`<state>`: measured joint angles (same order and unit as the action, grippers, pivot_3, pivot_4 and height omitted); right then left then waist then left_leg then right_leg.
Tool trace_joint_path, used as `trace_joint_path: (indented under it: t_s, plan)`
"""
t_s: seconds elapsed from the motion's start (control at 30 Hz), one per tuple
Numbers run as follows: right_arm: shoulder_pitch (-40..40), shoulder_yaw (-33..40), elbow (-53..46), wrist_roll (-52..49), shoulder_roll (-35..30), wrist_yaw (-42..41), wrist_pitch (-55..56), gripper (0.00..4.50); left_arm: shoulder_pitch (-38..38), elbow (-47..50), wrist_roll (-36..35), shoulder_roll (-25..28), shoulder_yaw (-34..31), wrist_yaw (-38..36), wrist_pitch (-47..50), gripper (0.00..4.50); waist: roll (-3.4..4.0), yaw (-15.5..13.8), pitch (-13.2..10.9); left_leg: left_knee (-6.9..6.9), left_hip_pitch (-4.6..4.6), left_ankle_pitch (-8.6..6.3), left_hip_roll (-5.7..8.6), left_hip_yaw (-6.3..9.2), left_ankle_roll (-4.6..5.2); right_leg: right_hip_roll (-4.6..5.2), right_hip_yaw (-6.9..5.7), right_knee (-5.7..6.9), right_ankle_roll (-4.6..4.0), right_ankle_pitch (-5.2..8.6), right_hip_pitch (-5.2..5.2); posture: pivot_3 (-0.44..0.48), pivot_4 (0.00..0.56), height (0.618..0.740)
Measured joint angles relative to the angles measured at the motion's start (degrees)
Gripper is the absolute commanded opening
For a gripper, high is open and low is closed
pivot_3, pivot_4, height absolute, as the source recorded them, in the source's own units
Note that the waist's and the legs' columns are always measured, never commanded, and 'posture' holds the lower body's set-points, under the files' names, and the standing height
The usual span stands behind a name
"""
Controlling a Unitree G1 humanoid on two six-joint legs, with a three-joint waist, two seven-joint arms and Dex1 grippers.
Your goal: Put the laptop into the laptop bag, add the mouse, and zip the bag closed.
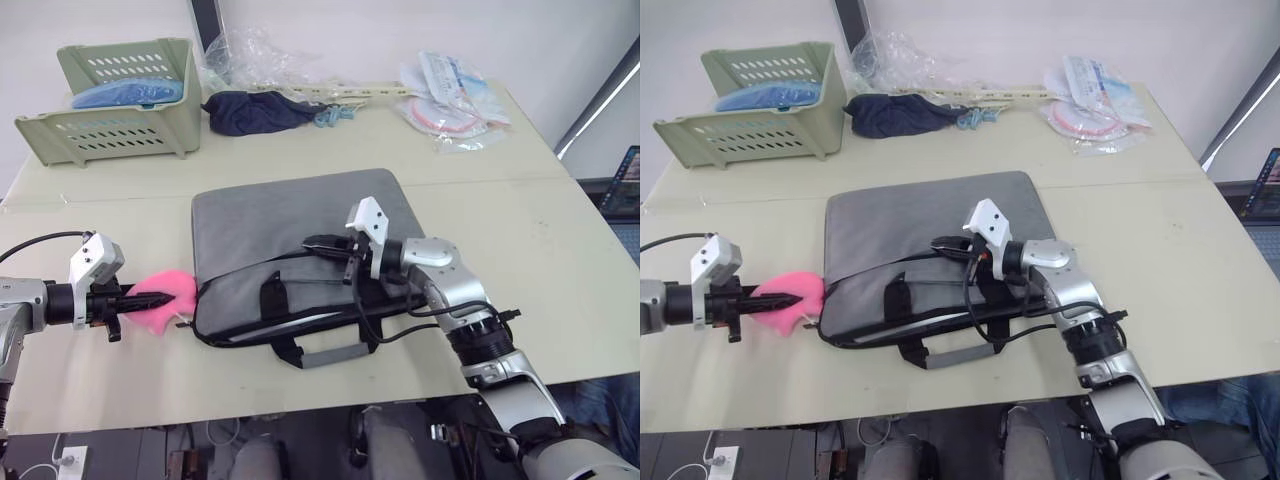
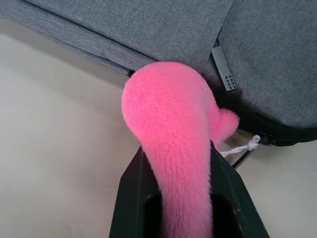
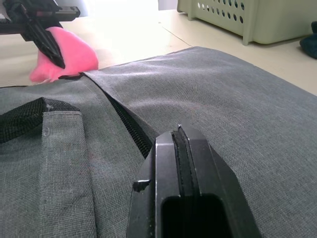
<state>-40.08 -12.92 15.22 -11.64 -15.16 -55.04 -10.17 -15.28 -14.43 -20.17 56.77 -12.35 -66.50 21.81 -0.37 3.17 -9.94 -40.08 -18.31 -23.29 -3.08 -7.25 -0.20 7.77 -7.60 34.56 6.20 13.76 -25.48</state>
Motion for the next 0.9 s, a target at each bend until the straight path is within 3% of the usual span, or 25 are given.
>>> trace_joint_path:
  t_s: [0.23,0.47,0.7,0.9]
  plan:
    - [-0.45,0.88,0.87,0.28,0.19,0.28,0.35,0.07,-7.45,-4.74,3.36,-4.56,1.53,5.68,-2.07,0.31,-0.04,-0.11,0.03,0.0,-0.02,0.0,0.0,0.03,-0.01,0.0,-0.04,0.05,0.0,0.0,-0.01,0.0,0.15,0.74]
    - [-0.13,0.94,0.64,0.96,0.42,1.28,0.53,0.07,-11.36,-9.15,5.16,-5.97,2.55,6.16,-4.27,0.31,-0.05,-0.12,0.03,0.0,-0.02,0.01,0.01,0.03,0.0,0.0,-0.05,0.05,0.0,0.0,-0.01,0.0,0.15,0.74]
    - [0.31,-0.14,1.68,2.68,0.49,3.53,2.7,0.07,-10.21,-8.98,4.54,-5.91,1.44,4.95,-4.39,0.31,-0.17,0.0,0.11,-0.03,0.06,0.01,-0.01,0.02,0.0,0.01,-0.01,0.06,0.0,0.0,0.06,0.0,0.15,0.74]
    - [1.06,-0.73,3.08,3.56,0.7,4.57,5.14,0.07,-2.57,-1.48,0.07,-3.53,-3.43,1.56,-1.86,0.31,-0.34,0.02,0.33,-0.03,0.12,0.0,-0.08,0.01,-0.01,0.0,0.01,0.09,-0.02,0.01,0.09,0.0,0.15,0.74]
